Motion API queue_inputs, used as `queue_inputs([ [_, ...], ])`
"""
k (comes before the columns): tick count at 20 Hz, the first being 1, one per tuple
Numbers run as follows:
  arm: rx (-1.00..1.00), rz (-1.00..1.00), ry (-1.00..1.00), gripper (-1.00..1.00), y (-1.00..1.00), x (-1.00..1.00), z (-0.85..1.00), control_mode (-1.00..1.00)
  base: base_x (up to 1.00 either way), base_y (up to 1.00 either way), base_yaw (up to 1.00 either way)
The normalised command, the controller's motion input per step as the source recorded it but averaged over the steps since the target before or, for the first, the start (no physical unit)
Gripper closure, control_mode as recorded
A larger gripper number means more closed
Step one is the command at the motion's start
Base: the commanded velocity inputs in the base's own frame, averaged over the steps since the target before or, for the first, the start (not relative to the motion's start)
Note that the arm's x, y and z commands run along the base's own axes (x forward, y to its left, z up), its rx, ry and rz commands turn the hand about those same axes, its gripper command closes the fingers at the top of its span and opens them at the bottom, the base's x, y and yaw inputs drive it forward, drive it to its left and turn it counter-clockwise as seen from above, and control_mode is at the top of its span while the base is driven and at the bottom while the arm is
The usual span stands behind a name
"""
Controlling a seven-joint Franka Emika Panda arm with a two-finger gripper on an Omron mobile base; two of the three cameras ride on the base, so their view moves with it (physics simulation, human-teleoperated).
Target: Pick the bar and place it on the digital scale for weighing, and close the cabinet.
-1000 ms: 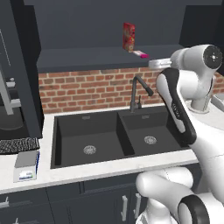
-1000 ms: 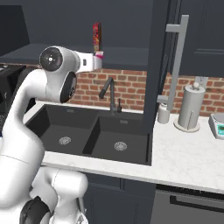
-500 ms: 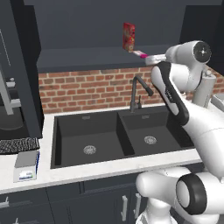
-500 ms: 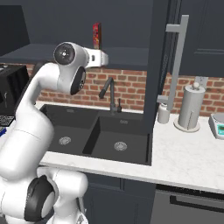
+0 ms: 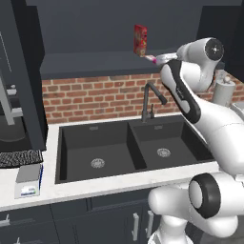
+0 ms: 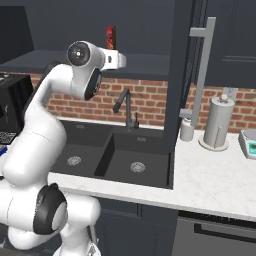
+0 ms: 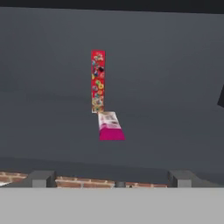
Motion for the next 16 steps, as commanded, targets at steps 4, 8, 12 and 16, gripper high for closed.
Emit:
queue_inputs([
  [4, 0.0, 0.0, 0.03, -1.0, 0.0, 0.46, 0.01, -1.0, 0.0, 0.0, 0.0],
  [8, 0.0, 0.0, 0.02, -1.0, 0.0, 0.4, 0.0, -1.0, 0.0, 0.0, 0.0],
  [12, 0.0, 0.0, 0.1, -1.0, 0.0, 0.24, 0.0, -1.0, 0.0, 0.0, 0.0],
  [16, 0.0, 0.01, 0.13, -1.0, 0.0, 0.06, 0.0, -1.0, 0.0, 0.0, 0.0],
])
